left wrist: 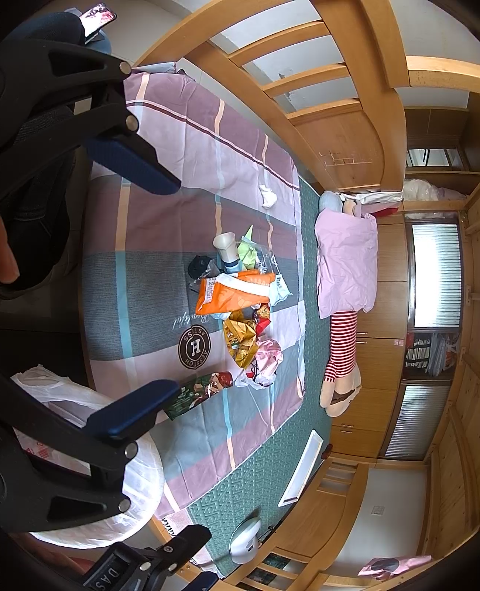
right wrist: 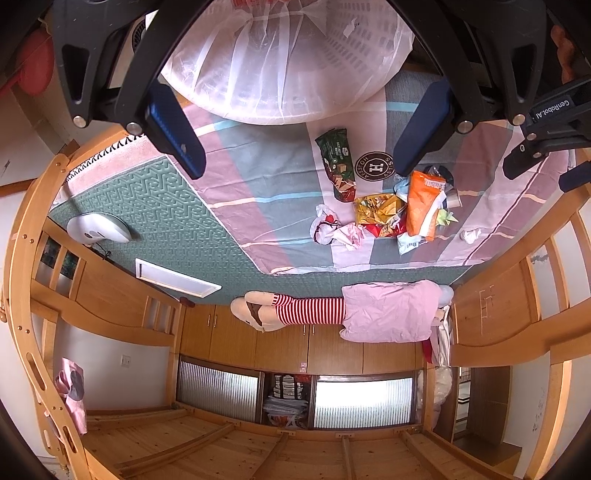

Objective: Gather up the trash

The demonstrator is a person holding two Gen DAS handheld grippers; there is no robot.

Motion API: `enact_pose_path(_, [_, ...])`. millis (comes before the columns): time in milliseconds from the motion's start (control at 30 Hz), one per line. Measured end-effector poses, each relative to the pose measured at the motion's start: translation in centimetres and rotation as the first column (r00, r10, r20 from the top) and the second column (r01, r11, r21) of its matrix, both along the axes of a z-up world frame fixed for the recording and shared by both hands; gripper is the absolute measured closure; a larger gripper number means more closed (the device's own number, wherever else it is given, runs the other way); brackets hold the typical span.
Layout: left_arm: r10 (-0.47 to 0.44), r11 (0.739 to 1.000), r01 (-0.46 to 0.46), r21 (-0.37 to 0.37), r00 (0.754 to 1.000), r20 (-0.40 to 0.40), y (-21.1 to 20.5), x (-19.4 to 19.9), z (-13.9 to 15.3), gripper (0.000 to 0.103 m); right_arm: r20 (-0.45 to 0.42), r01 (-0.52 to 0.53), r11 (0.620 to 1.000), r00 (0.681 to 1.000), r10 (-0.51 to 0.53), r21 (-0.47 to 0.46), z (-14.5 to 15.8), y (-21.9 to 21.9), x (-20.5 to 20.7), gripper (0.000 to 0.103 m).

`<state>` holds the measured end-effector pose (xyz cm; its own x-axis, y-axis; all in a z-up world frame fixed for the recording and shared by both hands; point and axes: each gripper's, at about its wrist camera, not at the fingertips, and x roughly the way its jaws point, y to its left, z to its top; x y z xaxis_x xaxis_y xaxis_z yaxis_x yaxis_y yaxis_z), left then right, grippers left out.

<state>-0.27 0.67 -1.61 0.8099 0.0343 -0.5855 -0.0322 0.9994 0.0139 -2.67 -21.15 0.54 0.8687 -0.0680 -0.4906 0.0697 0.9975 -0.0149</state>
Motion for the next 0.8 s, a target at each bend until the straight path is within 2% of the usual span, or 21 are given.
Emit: enact_pose_path(800, [0.003, 1.0, -0.003, -0.002, 1.0, -0.003, 0.19, -0.07, -0.1, 0.003, 0.001, 0.001, 1.0, 1.0, -0.001, 0.008, 0.15, -0.02, 0.17, 0.003])
